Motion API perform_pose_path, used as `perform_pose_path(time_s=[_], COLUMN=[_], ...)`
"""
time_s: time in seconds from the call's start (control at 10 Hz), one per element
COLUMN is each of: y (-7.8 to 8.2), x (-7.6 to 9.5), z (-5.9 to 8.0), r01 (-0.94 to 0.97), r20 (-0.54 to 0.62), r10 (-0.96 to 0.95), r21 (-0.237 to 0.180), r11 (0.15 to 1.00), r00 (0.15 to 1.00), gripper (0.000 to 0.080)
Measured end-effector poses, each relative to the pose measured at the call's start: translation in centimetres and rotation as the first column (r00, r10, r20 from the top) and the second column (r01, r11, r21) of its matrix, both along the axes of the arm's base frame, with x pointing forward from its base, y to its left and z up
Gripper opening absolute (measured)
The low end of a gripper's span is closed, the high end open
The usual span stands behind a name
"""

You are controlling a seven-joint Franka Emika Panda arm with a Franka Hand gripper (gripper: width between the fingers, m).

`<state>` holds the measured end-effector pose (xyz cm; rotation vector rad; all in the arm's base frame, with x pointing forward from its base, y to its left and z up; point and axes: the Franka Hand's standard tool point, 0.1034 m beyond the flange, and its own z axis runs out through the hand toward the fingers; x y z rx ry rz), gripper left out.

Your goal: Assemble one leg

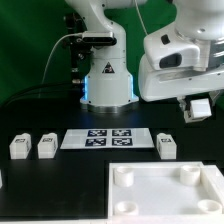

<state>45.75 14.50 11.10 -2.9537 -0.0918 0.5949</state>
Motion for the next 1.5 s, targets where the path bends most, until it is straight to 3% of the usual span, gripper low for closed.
perform_pose_path(time_s=[0.2,0.3,0.4,0.5,0.6,0.9,1.1,1.2,1.3,1.4,1.5], y=[-0.4,-2.3,-4.6,-5.6,-6.1,-7.4,-7.6,-7.2,-5.9,-5.1,-4.6], x=[1.3,3.0,6.4,9.3,10.8,11.0,10.7,10.8,11.2,12.0,13.4], z=[0.3,2.0,4.2,5.4,6.1,5.7,5.1,4.9,3.7,2.5,2.5], r01=[0.02,-0.071,-0.1,-0.106,-0.11,-0.08,-0.071,-0.069,-0.074,-0.081,-0.08], r20=[0.206,0.274,0.356,0.472,0.545,0.758,0.782,0.794,0.824,0.819,0.831], r10=[-0.02,0.063,0.085,0.088,0.089,0.083,0.084,0.081,0.079,0.073,0.066], r21=[0.005,0.02,0.024,0.013,0.005,-0.041,-0.052,-0.05,-0.046,-0.033,-0.025], r11=[1.0,0.997,0.995,0.994,0.994,0.996,0.996,0.996,0.996,0.996,0.996], r00=[0.978,0.96,0.93,0.877,0.834,0.647,0.617,0.602,0.56,0.57,0.552], gripper=[0.0291,0.0291,0.0291,0.0291,0.0291,0.0291,0.0291,0.0291,0.0291,0.0291,0.0291])
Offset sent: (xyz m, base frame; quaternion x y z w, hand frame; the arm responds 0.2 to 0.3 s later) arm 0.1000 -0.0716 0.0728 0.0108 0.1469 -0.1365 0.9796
